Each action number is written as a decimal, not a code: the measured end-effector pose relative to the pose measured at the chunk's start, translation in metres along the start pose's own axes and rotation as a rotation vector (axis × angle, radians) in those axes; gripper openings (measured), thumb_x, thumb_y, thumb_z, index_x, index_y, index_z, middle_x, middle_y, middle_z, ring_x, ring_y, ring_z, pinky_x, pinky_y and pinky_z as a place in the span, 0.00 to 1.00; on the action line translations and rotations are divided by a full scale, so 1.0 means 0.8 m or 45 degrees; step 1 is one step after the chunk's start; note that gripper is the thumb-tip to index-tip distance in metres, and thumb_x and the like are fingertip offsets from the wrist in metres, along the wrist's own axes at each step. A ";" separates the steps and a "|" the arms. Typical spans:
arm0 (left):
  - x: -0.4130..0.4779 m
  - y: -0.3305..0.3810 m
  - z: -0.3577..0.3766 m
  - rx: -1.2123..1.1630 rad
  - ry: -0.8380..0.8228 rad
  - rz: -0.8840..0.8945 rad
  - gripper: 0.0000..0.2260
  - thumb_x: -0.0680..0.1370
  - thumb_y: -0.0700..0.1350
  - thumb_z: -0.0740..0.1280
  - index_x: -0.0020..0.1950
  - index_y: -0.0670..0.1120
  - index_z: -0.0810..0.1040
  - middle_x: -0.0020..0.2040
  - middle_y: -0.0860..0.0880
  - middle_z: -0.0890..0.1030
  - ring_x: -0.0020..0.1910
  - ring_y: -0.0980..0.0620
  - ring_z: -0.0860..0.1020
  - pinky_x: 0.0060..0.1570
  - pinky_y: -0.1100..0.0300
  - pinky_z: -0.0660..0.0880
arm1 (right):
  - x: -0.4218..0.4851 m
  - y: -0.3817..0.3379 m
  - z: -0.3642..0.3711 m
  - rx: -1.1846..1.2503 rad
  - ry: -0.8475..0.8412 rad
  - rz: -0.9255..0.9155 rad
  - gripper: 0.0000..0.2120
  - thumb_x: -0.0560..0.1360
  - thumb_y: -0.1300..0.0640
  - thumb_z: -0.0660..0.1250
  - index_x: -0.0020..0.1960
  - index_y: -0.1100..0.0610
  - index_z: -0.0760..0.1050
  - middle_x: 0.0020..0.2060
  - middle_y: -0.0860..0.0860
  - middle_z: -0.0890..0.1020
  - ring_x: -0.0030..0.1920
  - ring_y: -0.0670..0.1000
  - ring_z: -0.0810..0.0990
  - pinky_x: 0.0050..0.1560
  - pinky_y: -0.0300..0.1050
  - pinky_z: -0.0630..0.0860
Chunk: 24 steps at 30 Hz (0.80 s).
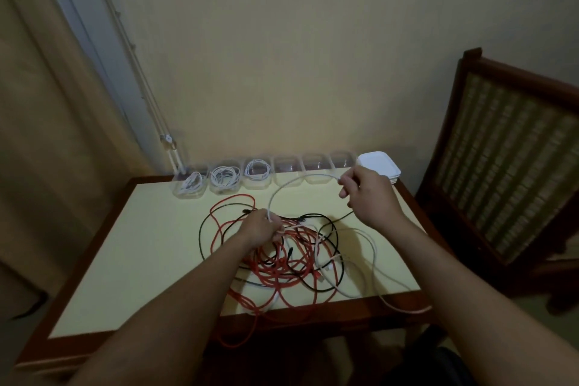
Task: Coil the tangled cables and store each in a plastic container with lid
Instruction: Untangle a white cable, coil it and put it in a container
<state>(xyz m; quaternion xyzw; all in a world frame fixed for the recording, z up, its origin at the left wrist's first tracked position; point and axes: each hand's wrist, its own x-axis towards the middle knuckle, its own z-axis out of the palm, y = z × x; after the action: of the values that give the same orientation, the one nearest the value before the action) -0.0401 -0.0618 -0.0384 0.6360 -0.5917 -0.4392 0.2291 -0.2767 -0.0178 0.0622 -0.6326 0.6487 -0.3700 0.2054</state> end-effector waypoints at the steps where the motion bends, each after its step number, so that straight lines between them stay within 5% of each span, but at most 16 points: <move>1: -0.002 -0.004 0.005 -0.039 0.020 -0.038 0.11 0.78 0.42 0.66 0.35 0.45 0.80 0.33 0.47 0.81 0.31 0.54 0.78 0.35 0.60 0.73 | -0.002 0.002 0.002 -0.002 -0.009 0.007 0.12 0.83 0.57 0.61 0.40 0.49 0.73 0.36 0.47 0.84 0.36 0.48 0.80 0.39 0.44 0.71; 5: -0.005 -0.020 0.020 -0.081 -0.007 -0.266 0.06 0.74 0.40 0.72 0.44 0.38 0.85 0.38 0.42 0.85 0.33 0.49 0.81 0.32 0.60 0.75 | -0.008 0.011 0.009 0.004 -0.028 0.027 0.12 0.82 0.57 0.62 0.40 0.49 0.74 0.35 0.46 0.84 0.37 0.49 0.81 0.43 0.46 0.75; 8: 0.011 -0.044 0.024 0.112 -0.100 -0.324 0.17 0.63 0.44 0.76 0.46 0.36 0.84 0.43 0.39 0.85 0.41 0.44 0.84 0.41 0.51 0.82 | -0.010 0.014 0.015 -0.009 -0.054 0.024 0.12 0.82 0.57 0.61 0.40 0.49 0.74 0.35 0.46 0.84 0.37 0.48 0.80 0.41 0.44 0.72; 10: 0.010 -0.048 0.025 0.091 -0.113 -0.371 0.15 0.67 0.42 0.76 0.49 0.35 0.81 0.46 0.38 0.85 0.42 0.42 0.84 0.44 0.50 0.83 | -0.012 0.017 0.017 -0.037 -0.080 0.022 0.12 0.83 0.58 0.61 0.42 0.51 0.75 0.35 0.46 0.84 0.37 0.47 0.80 0.40 0.44 0.71; 13: -0.010 -0.030 0.024 0.036 -0.141 -0.408 0.05 0.81 0.40 0.66 0.53 0.39 0.78 0.42 0.41 0.85 0.34 0.47 0.82 0.35 0.57 0.78 | -0.016 0.024 0.019 -0.134 -0.105 0.005 0.10 0.82 0.61 0.59 0.47 0.54 0.77 0.37 0.46 0.83 0.42 0.50 0.80 0.43 0.47 0.74; 18: 0.000 -0.036 0.006 0.106 -0.122 -0.237 0.09 0.78 0.45 0.71 0.41 0.41 0.81 0.37 0.45 0.82 0.36 0.47 0.79 0.42 0.53 0.79 | -0.022 0.034 0.021 -0.238 -0.141 0.011 0.11 0.78 0.67 0.60 0.51 0.54 0.78 0.40 0.49 0.83 0.44 0.53 0.79 0.45 0.51 0.76; 24: -0.002 -0.039 0.002 0.524 -0.120 0.014 0.21 0.81 0.58 0.62 0.53 0.43 0.86 0.52 0.44 0.84 0.53 0.43 0.81 0.52 0.52 0.75 | -0.022 0.031 0.024 -0.190 -0.136 0.027 0.13 0.79 0.68 0.59 0.50 0.52 0.77 0.40 0.48 0.83 0.44 0.51 0.79 0.46 0.50 0.76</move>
<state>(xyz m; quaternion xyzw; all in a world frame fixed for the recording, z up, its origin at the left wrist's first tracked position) -0.0241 -0.0536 -0.0635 0.6449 -0.6825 -0.3370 0.0689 -0.2769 -0.0065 0.0282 -0.6580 0.6693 -0.2841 0.1958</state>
